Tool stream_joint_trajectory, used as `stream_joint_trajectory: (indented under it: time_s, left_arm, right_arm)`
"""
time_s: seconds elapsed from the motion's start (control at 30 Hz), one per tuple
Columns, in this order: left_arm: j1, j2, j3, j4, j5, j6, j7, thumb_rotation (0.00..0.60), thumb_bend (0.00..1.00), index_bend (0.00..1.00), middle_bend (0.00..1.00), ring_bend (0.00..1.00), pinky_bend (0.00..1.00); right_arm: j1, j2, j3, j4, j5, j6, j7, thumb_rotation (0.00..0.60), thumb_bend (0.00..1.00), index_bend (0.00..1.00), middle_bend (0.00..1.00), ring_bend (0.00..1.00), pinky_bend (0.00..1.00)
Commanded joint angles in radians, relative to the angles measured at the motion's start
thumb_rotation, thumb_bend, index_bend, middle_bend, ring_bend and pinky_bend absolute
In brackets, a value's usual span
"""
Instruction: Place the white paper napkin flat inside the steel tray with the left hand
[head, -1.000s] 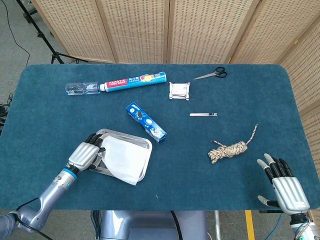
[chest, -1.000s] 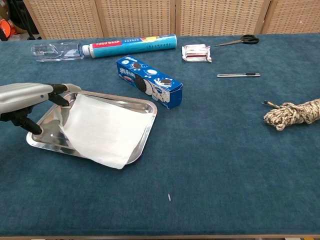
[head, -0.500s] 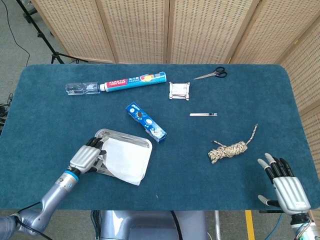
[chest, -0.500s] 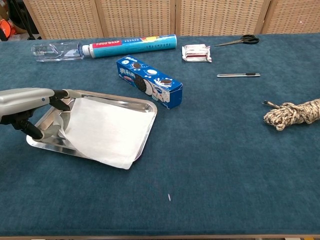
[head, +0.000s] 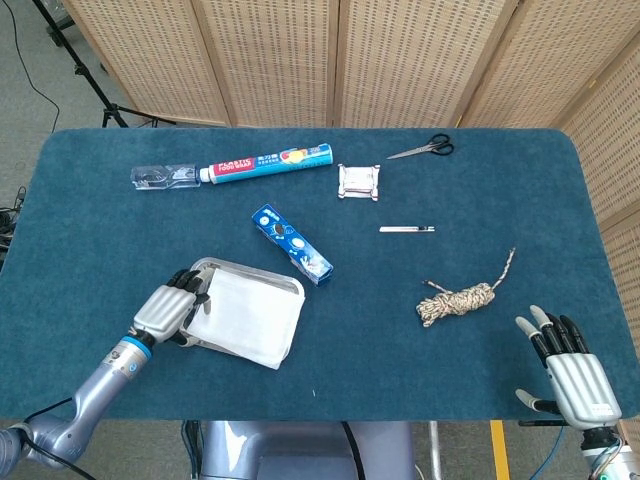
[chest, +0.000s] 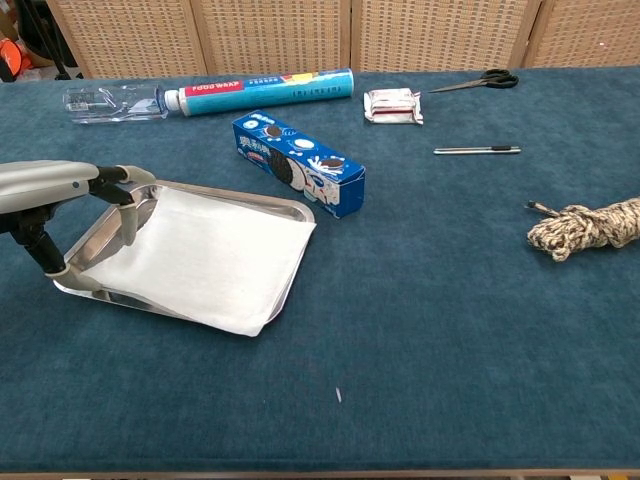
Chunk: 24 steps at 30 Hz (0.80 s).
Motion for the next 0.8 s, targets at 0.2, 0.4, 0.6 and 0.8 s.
stream_joint_trajectory:
  time_s: [0.2, 0.4, 0.6, 0.8]
  left_arm:
    - [0.000, 0.010, -0.018, -0.037, -0.036, -0.002, -0.028, 0.600, 0.12, 0.47, 0.05, 0.00, 0.00]
    - [0.002, 0.057, -0.055, -0.106, -0.025, 0.017, -0.100, 0.600, 0.11, 0.47, 0.05, 0.00, 0.00]
    - [0.006, 0.072, -0.078, -0.134, -0.006, 0.030, -0.175, 0.552, 0.07, 0.38, 0.05, 0.00, 0.00]
    - [-0.008, 0.075, -0.074, -0.145, -0.006, -0.012, -0.219, 0.342, 0.03, 0.34, 0.05, 0.00, 0.00]
  right_arm:
    - [0.001, 0.000, 0.001, 0.001, 0.002, -0.002, 0.001, 0.600, 0.00, 0.10, 0.00, 0.00, 0.00]
    - [0.001, -0.001, 0.000, 0.001, 0.002, -0.003, 0.001, 0.600, 0.00, 0.10, 0.00, 0.00, 0.00]
    - [0.001, 0.000, -0.002, -0.001, -0.001, -0.005, -0.003, 0.600, 0.00, 0.10, 0.00, 0.00, 0.00]
    - [0.002, 0.004, -0.003, -0.003, -0.001, -0.008, 0.001, 0.600, 0.00, 0.10, 0.00, 0.00, 0.00]
